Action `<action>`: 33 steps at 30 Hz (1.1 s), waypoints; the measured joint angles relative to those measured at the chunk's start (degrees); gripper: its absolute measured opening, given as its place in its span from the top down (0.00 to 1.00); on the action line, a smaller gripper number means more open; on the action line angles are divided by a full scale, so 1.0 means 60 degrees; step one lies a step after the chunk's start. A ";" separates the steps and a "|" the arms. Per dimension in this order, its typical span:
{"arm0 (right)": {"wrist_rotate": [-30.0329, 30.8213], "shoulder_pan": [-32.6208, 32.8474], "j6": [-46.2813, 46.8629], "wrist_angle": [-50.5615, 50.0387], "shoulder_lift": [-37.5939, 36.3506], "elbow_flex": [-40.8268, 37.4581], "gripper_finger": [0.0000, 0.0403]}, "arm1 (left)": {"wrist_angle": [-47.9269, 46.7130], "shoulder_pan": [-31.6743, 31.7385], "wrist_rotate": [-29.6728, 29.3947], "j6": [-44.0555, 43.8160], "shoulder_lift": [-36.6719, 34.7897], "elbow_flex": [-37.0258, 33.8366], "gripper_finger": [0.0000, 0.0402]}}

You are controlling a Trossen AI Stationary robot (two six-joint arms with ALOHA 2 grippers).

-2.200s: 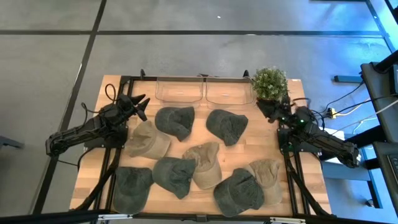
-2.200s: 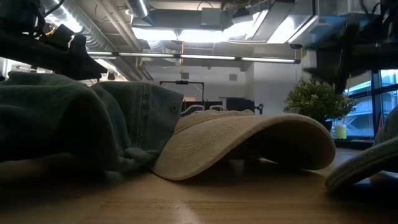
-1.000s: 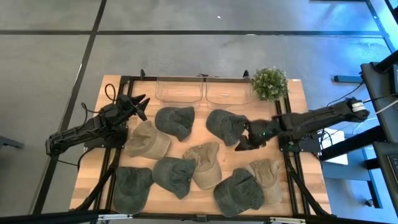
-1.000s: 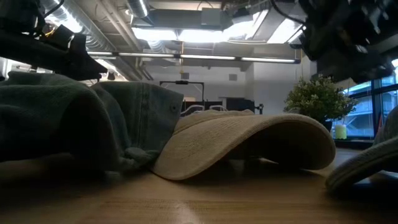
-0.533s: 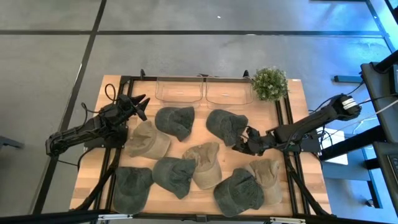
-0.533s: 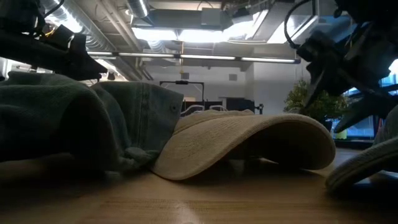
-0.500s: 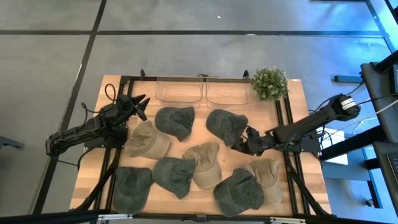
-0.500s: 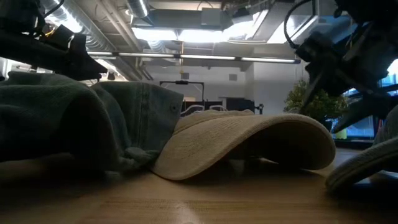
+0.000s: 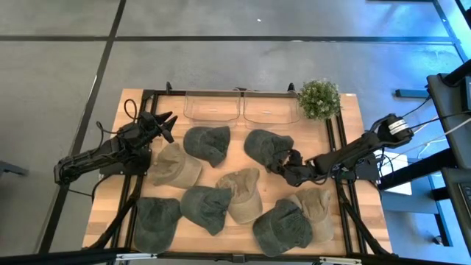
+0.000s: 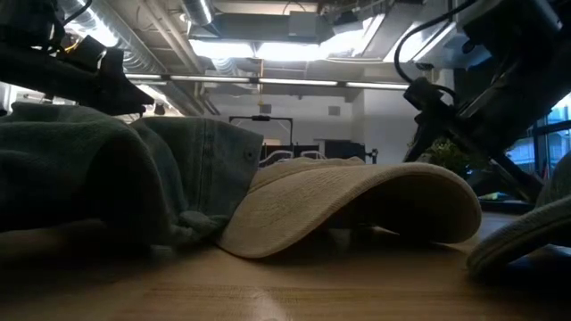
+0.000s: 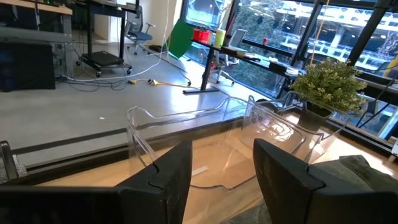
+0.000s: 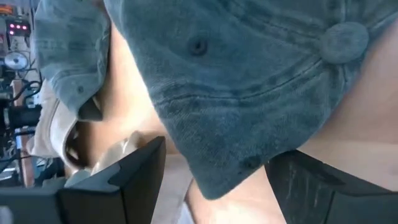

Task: Pick & Place hat
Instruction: Put the black cap into the right transparent bin

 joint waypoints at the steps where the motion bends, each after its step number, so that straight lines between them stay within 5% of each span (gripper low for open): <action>1: 0.0070 -0.0001 -0.0001 -0.0040 0.0038 0.0000 0.34 | 0.0000 -0.0001 0.0000 0.0000 0.0000 0.0000 0.59; 12: 0.1047 -0.0004 -0.0087 -0.0531 0.0048 0.0000 0.37 | 0.0000 0.0000 0.0000 0.0000 0.0000 0.0000 0.59; 27: 0.1379 -0.0007 -0.2059 -0.0357 0.0041 0.0000 0.93 | 0.0000 -0.0003 -0.0004 0.0000 0.0000 0.0000 0.59; 33: 0.1365 0.0012 -0.2686 -0.0193 -0.0174 0.0076 0.95 | 0.0000 -0.0003 -0.0004 0.0000 0.0002 0.0000 0.59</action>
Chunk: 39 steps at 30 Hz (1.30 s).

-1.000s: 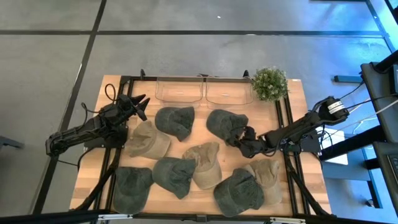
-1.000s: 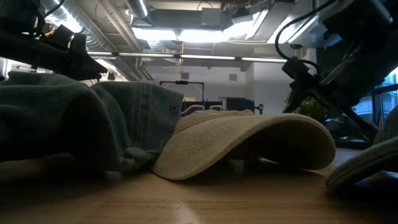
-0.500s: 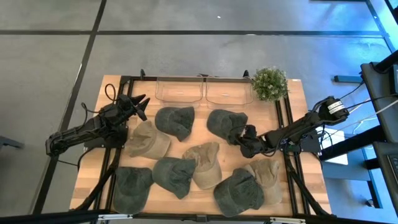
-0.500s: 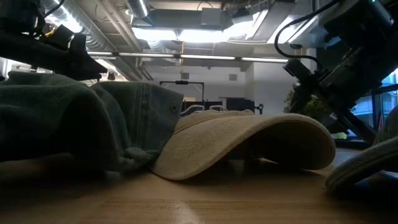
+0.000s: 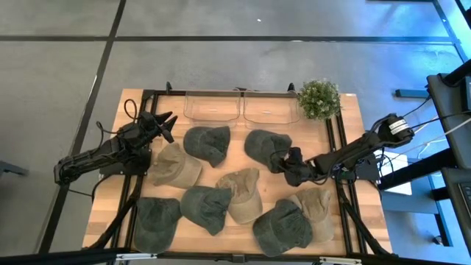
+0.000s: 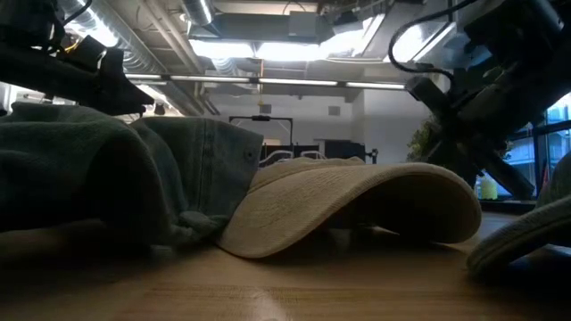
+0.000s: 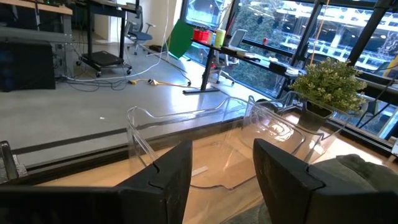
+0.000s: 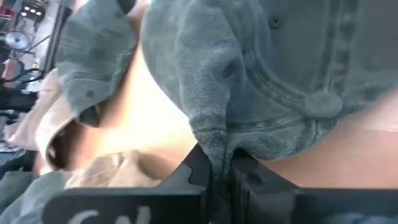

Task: Pick & Place hat
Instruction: Put the black cap into the right transparent bin

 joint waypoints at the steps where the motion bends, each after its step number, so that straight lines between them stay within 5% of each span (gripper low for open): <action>1: -0.0011 -0.0001 -0.0213 -0.0011 -0.0111 0.0068 0.95 | 0.0000 0.0000 0.0000 0.0000 -0.0002 0.0000 0.59; 7: -0.0112 -0.0001 -0.2191 -0.1080 -0.1097 0.1182 0.95 | 0.0000 0.0002 0.0000 0.0000 0.0000 0.0000 0.59; 19: 0.0258 -0.0546 -0.5925 -0.8106 -0.2066 0.6489 0.95 | 0.0000 0.0002 -0.0004 0.0000 0.0002 0.0000 0.59; 28: -0.0302 -0.2849 -1.0938 -1.1424 -0.2069 1.0037 0.95 | 0.0000 0.0000 0.0000 0.0000 0.0002 0.0000 0.59; 34: -0.1910 -0.4829 -1.5061 -1.1820 -0.1939 1.0862 0.95 | 0.0000 0.0004 -0.0002 0.0000 0.0002 0.0000 0.59; 39: -0.2478 -0.6161 -1.7038 -1.2517 -0.1262 1.1068 0.95 | 0.0000 0.0000 -0.0007 0.0000 0.0002 0.0000 0.59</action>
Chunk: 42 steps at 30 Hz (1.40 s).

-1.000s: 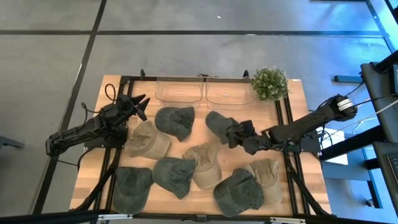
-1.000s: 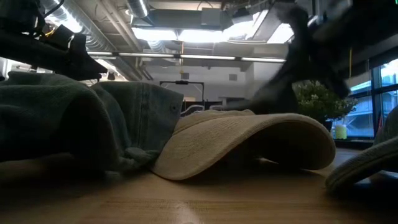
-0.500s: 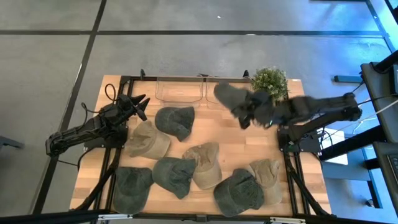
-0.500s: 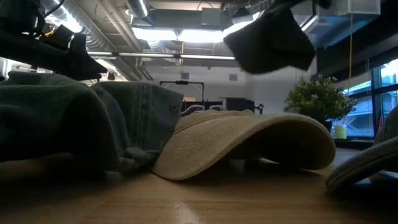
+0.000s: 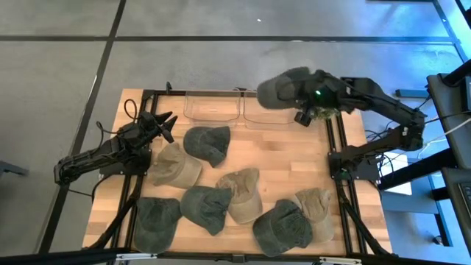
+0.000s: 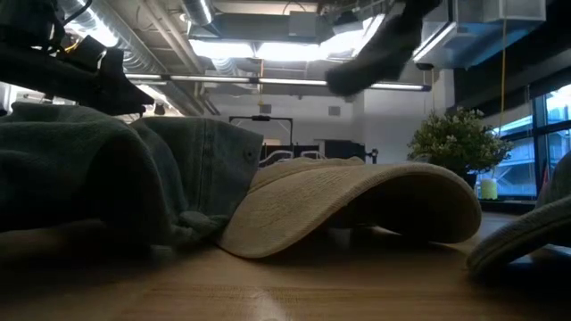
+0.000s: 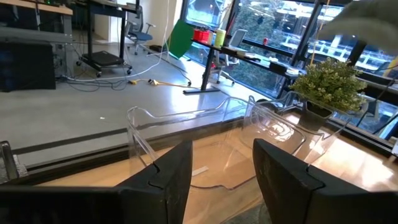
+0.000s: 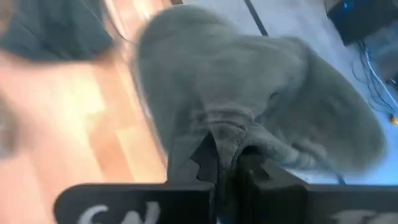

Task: Pick & Place hat
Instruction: Put the black cap into the right transparent bin

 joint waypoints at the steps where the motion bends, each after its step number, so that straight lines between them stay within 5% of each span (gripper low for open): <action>1: 0.0003 -0.0225 -0.0215 -0.0049 0.0157 -0.0008 0.95 | 0.0000 0.0000 -0.0005 0.0000 0.0000 0.0000 0.59; 8: 0.0951 -0.1476 -0.0453 -0.0056 0.0878 -0.0453 0.95 | 0.0000 0.0002 -0.0018 -0.0057 0.0000 0.0000 0.59; 16: 0.0738 -0.2378 0.0466 0.0352 0.0924 -0.0925 0.95 | 0.0000 0.0003 -0.0025 -0.0073 0.0000 0.0000 0.59; 36: 0.1392 -0.2204 0.4009 0.3171 0.0920 -0.4548 0.94 | 0.0004 0.0002 -0.0274 -0.0073 0.0000 0.0000 0.59; 42: 0.0334 -0.2003 0.4710 0.3335 0.0920 -0.4950 0.89 | 0.0004 0.0001 -0.0282 -0.0073 0.0000 0.0000 0.59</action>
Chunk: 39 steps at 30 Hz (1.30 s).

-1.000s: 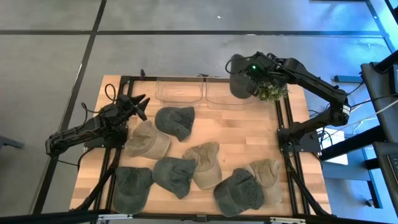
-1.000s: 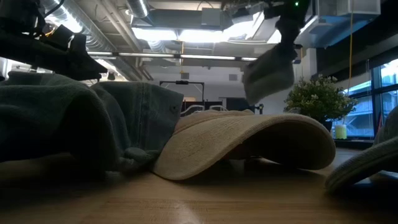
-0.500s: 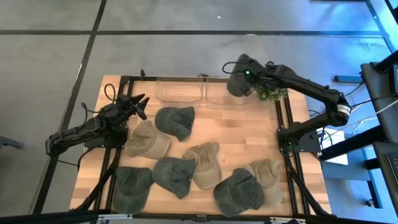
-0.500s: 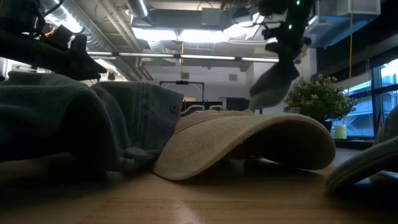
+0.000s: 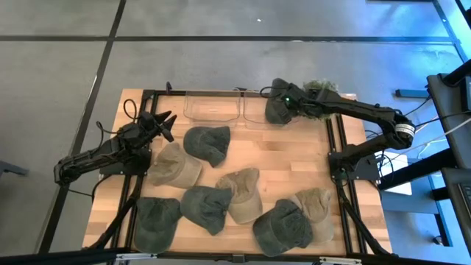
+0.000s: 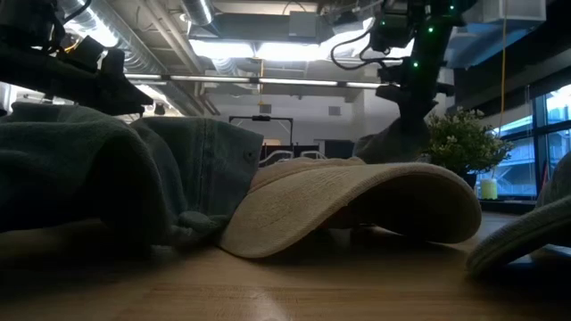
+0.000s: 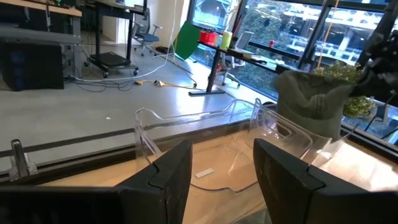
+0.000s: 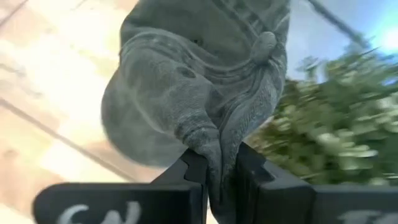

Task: Pick & Place hat
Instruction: Put the black cap into the right transparent bin

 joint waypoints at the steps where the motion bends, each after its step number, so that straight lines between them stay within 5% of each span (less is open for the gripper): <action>1: -0.0190 0.0026 0.0006 -0.0004 0.0000 -0.0024 0.88 | 0.0000 0.0001 -0.0002 0.0000 0.0000 0.0000 0.59; 7: -0.1175 0.0069 -0.0256 0.0000 0.0000 -0.0033 0.87 | 0.0000 0.0002 -0.0013 0.0000 0.0000 0.0000 0.59; 13: -0.1361 0.0065 -0.0252 -0.0041 0.0000 -0.0033 0.70 | 0.0000 0.0001 -0.0010 0.0000 0.0000 0.0000 0.59; 19: -0.0816 0.0060 0.0053 -0.0335 -0.0202 0.0109 0.53 | 0.0000 0.0000 -0.0005 -0.0002 0.0000 0.0000 0.59; 26: -0.0129 0.0061 0.0198 -0.1148 -0.0394 0.1296 0.47 | 0.0000 0.0001 -0.0002 -0.0003 0.0000 0.0000 0.59; 39: -0.4289 0.0061 -0.0996 0.1878 0.0305 0.2207 0.48 | 0.0000 0.0001 0.0009 -0.0004 0.0000 0.0000 0.59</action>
